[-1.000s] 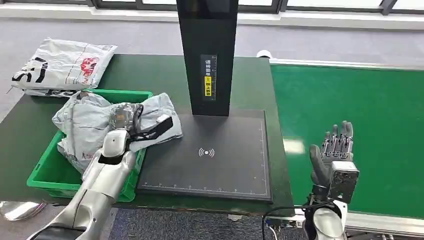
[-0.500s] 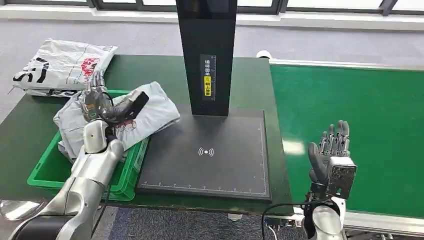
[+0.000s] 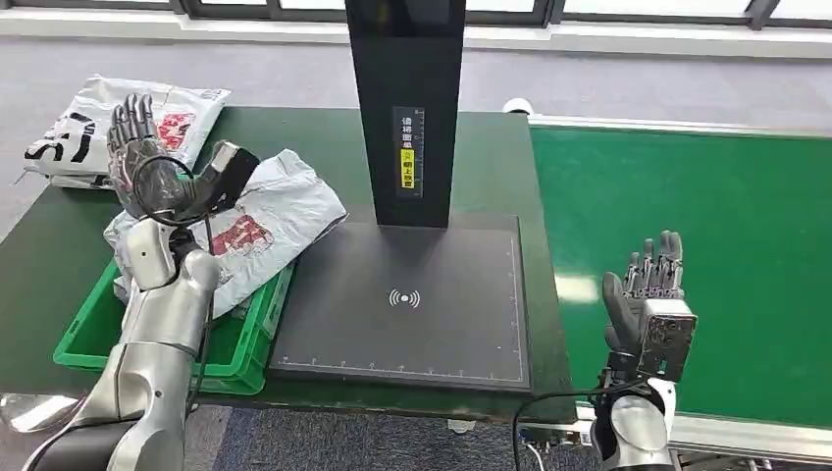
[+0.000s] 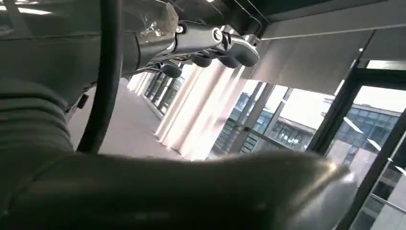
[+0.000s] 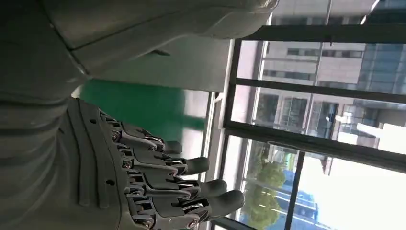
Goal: Moved the parcel from conveyor to table for the left to box.
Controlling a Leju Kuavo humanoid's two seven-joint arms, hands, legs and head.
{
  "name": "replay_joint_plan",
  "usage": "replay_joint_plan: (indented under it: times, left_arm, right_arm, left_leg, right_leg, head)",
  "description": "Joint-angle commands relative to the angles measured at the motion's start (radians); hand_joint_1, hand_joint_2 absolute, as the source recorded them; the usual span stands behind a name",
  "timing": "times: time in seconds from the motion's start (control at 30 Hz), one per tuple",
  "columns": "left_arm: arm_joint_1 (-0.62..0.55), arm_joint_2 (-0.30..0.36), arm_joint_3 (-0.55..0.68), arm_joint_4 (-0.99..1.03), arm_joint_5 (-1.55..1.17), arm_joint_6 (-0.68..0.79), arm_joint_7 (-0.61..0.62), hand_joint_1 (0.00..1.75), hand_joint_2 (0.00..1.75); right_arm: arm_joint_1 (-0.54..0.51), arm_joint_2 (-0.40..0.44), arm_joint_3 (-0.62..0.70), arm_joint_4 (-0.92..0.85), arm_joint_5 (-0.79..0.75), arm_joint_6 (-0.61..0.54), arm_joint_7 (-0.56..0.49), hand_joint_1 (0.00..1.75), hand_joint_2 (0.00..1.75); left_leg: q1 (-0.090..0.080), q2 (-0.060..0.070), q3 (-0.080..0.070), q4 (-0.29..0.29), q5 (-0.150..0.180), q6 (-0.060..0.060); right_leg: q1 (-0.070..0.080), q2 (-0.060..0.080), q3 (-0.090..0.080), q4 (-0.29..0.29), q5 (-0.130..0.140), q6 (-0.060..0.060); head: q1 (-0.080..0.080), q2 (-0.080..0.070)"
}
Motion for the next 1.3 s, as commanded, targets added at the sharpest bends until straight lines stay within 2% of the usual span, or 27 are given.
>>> replay_joint_plan:
  times: [0.03,0.13,0.17,0.23,0.27,0.3,0.4,0.43,0.47,0.53,0.6,0.7,1.0,1.03,1.07,1.2,1.3]
  left_arm:
    - [-0.014,-0.073,0.152,-0.037,0.026,0.002,-0.107,0.0,0.0]
    - [-0.012,-0.105,0.191,-0.074,-0.062,0.002,-0.107,0.0,0.0]
    - [-0.01,-0.123,0.205,-0.099,-0.019,0.002,-0.158,0.0,0.0]
    - [-0.006,-0.199,0.295,-0.168,0.111,0.002,-0.41,0.0,0.0]
    - [-0.034,-0.204,0.23,-0.039,0.306,-0.018,-0.495,0.0,0.0]
    - [-0.031,-0.196,0.136,-0.014,0.398,0.0,-0.485,0.0,0.0]
    - [0.011,-0.19,-0.181,-0.041,0.712,-0.153,-0.519,0.0,0.0]
    - [0.015,-0.195,-0.229,-0.037,0.725,-0.115,-0.5,0.0,0.0]
    - [0.028,-0.19,-0.304,-0.052,0.842,-0.24,-0.55,0.0,0.0]
    - [0.063,-0.218,-0.38,-0.05,1.006,-0.404,-0.598,0.0,0.0]
    - [0.08,-0.238,-0.452,-0.01,1.06,-0.353,-0.673,0.0,0.0]
    - [0.069,-0.24,-0.518,0.029,1.104,-0.346,-0.707,0.0,0.0]
    - [0.061,-0.221,-0.527,0.018,1.124,-0.354,-0.7,0.0,0.0]
    - [0.059,-0.228,-0.545,0.028,1.148,-0.409,-0.699,0.0,0.0]
    - [0.053,-0.239,-0.576,0.058,1.134,-0.427,-0.697,0.0,1.75]
    - [0.039,-0.313,-0.616,0.215,1.195,-0.398,-0.753,0.0,1.75]
    - [0.052,-0.326,-0.625,0.226,1.235,-0.387,-0.753,0.0,1.75]
  right_arm:
    - [-0.034,-0.023,0.031,0.07,-0.002,-0.017,-0.003,0.0,1.75]
    - [-0.039,-0.023,0.031,0.088,-0.002,-0.027,-0.013,0.0,1.75]
    - [-0.04,-0.024,0.032,0.091,-0.003,-0.028,-0.016,0.0,1.75]
    - [-0.039,-0.032,0.046,0.097,-0.005,-0.031,-0.031,0.0,1.75]
    - [-0.039,-0.039,0.052,0.1,-0.01,-0.041,-0.041,0.0,1.75]
    - [-0.041,-0.048,0.061,0.104,-0.018,-0.046,-0.044,0.0,1.75]
    - [-0.062,-0.085,0.101,0.119,-0.046,-0.054,-0.059,0.0,1.75]
    - [-0.07,-0.087,0.107,0.124,-0.051,-0.057,-0.059,0.0,1.75]
    - [-0.088,-0.097,0.129,0.139,-0.043,-0.064,-0.067,0.0,1.75]
    - [-0.146,-0.115,0.202,0.214,-0.009,-0.056,-0.073,0.0,1.75]
    - [-0.223,-0.103,0.263,0.338,-0.012,-0.089,-0.106,0.0,1.75]
    - [-0.291,-0.076,0.299,0.427,-0.033,-0.113,-0.125,0.0,1.75]
    - [-0.277,-0.092,0.307,0.406,-0.043,-0.113,-0.125,0.0,1.75]
    - [-0.287,-0.087,0.313,0.416,-0.031,-0.13,-0.124,0.0,1.75]
    - [-0.296,-0.07,0.309,0.436,-0.025,-0.156,-0.123,0.0,1.75]
    - [-0.279,-0.044,0.327,0.496,-0.008,-0.225,-0.152,0.0,1.75]
    - [-0.262,-0.042,0.318,0.5,-0.021,-0.23,-0.17,0.0,1.75]
  left_leg:
    - [0.001,0.0,0.001,-0.001,0.0,0.0]
    - [0.001,0.0,0.001,-0.001,0.0,0.001]
    - [0.001,0.001,0.002,-0.002,0.0,0.001]
    - [0.0,0.0,0.001,-0.001,0.0,0.001]
    - [0.001,0.001,0.0,0.0,0.0,0.001]
    - [0.001,-0.002,0.0,-0.001,0.0,0.001]
    - [0.0,-0.005,0.003,-0.005,0.002,0.002]
    - [0.0,-0.006,-0.001,0.0,0.001,0.001]
    - [0.001,-0.007,-0.001,-0.001,0.001,0.001]
    - [0.0,-0.004,-0.001,-0.001,0.001,0.002]
    - [-0.001,-0.003,0.0,-0.002,0.001,0.002]
    - [0.0,0.002,0.0,-0.002,0.0,0.002]
    - [-0.001,0.001,-0.001,-0.001,0.001,0.001]
    - [-0.001,0.001,0.0,-0.002,0.001,0.001]
    - [-0.001,0.001,-0.001,-0.001,0.001,0.001]
    - [0.0,-0.002,0.0,-0.001,0.001,0.001]
    - [-0.001,-0.003,0.0,-0.002,0.001,0.001]
  right_leg:
    - [0.001,0.0,0.001,-0.001,0.0,0.0]
    - [0.001,0.0,0.002,-0.002,0.0,0.0]
    - [0.001,0.0,0.002,-0.003,0.001,0.0]
    - [0.001,0.0,0.002,-0.002,0.0,0.0]
    - [0.001,0.001,0.001,-0.001,0.0,0.0]
    - [0.001,-0.002,0.003,-0.003,0.0,0.0]
    - [0.0,-0.006,0.005,-0.006,0.001,0.001]
    - [-0.001,-0.006,0.001,-0.001,0.0,0.0]
    - [0.0,-0.008,0.002,-0.003,0.0,0.001]
    - [-0.001,-0.004,0.001,-0.003,0.001,0.001]
    - [-0.001,-0.003,0.001,-0.003,0.001,0.001]
    - [-0.001,0.002,0.001,-0.003,0.003,0.002]
    - [0.0,0.0,-0.001,-0.001,0.002,0.002]
    - [0.0,0.001,0.0,-0.003,0.003,0.002]
    - [0.0,0.0,-0.002,-0.001,0.002,0.002]
    - [0.001,-0.002,0.0,-0.002,0.002,0.002]
    - [0.0,-0.003,0.0,-0.003,0.002,0.002]
  head:
    - [0.0,0.0]
    - [0.0,0.0]
    - [0.0,0.0]
    - [0.0,0.0]
    - [0.0,0.0]
    - [0.0,0.0]
    - [0.0,0.0]
    - [0.0,0.0]
    - [0.0,0.0]
    - [0.0,0.0]
    - [0.0,0.0]
    - [0.0,0.0]
    - [0.0,0.0]
    - [0.0,0.0]
    - [0.0,0.0]
    - [0.0,0.0]
    - [0.0,0.0]
